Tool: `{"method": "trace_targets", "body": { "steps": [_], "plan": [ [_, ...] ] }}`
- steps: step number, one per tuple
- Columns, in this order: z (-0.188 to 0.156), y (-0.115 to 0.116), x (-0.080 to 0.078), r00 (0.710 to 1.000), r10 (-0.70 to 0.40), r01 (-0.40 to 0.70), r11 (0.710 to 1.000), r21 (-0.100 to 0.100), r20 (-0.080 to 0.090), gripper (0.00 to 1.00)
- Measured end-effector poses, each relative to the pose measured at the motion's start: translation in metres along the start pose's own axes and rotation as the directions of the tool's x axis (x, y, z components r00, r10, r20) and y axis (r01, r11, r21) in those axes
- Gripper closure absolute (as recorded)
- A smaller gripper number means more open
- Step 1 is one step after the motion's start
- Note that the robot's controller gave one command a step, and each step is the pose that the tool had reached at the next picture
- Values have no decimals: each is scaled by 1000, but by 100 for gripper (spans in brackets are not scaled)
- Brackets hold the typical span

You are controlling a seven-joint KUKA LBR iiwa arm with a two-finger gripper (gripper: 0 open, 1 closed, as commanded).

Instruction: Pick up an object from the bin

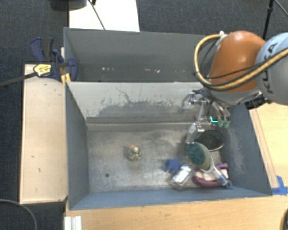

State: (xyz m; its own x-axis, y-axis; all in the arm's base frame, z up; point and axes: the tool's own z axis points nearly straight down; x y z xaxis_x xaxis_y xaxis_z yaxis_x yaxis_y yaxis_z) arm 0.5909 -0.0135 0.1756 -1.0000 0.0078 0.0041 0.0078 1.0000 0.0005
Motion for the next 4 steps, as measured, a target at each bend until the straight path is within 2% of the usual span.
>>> {"method": "trace_targets", "body": {
  "steps": [1, 2, 3, 4],
  "plan": [
    [88, -18, 27, 964, -265, 265, 964, 0, 1, 0],
    [86, -17, 26, 964, -265, 265, 964, 1, 5, 100],
    [86, -17, 26, 964, -265, 265, 964, 1, 6, 0],
    [86, -17, 26, 964, -264, 264, 964, 1, 6, 100]
  ]
}}
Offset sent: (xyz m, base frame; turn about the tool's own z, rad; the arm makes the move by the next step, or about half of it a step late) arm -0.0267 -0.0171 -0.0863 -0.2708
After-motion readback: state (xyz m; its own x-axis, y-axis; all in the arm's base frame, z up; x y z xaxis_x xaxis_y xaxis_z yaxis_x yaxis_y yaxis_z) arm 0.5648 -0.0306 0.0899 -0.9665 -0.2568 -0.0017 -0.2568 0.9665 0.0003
